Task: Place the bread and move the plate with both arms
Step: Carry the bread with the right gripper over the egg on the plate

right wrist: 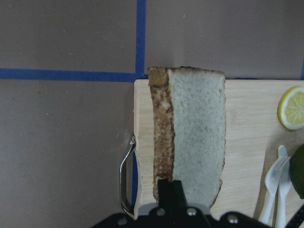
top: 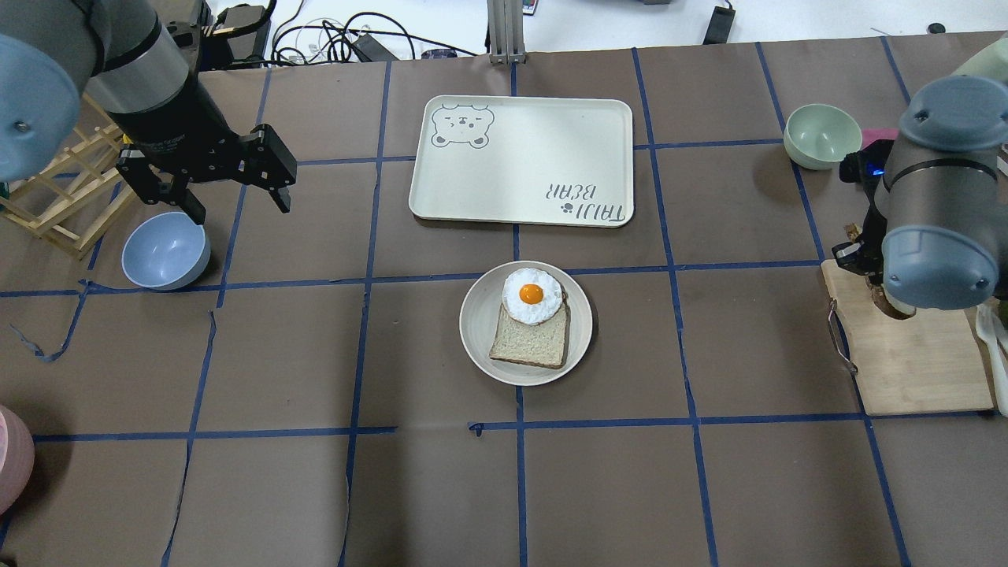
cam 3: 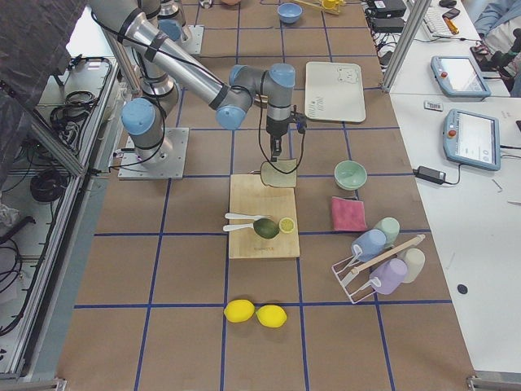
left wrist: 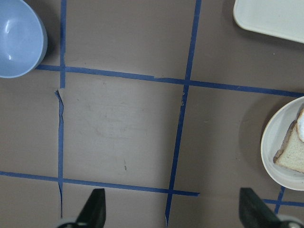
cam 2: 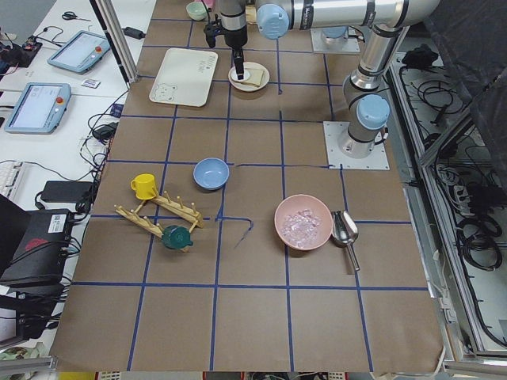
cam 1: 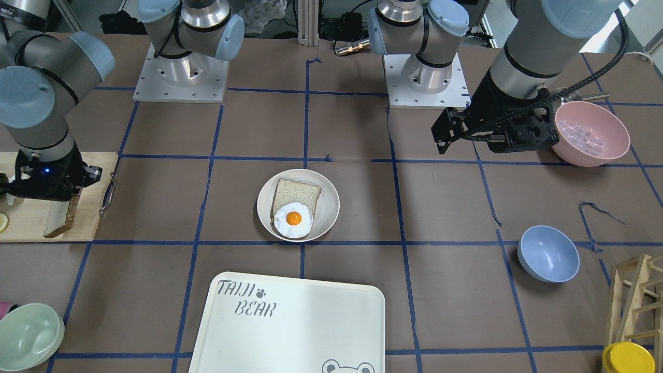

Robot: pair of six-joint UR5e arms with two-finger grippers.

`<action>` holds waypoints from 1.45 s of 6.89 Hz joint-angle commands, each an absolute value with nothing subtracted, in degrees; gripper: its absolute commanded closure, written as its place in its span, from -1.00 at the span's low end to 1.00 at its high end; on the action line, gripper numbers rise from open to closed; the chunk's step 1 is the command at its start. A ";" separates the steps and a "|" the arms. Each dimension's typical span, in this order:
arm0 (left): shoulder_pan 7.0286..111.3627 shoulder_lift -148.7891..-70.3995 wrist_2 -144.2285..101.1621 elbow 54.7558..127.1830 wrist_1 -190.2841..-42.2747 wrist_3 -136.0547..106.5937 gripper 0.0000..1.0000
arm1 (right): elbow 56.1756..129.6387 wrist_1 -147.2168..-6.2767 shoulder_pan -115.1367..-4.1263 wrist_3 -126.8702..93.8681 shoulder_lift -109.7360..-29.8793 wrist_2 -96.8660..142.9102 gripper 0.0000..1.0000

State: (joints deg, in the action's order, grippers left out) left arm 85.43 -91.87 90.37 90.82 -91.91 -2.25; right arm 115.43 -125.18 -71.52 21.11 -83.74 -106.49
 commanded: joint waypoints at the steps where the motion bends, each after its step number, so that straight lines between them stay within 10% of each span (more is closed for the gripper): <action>1: 85.43 -92.20 90.26 90.79 -91.58 -3.16 -1.00 | 106.57 -113.96 -78.18 13.49 -84.81 -106.26 1.00; 10: 84.90 -92.11 90.26 90.70 -90.70 -2.20 -1.00 | 99.32 -113.55 -120.66 -50.51 -72.87 -95.29 1.00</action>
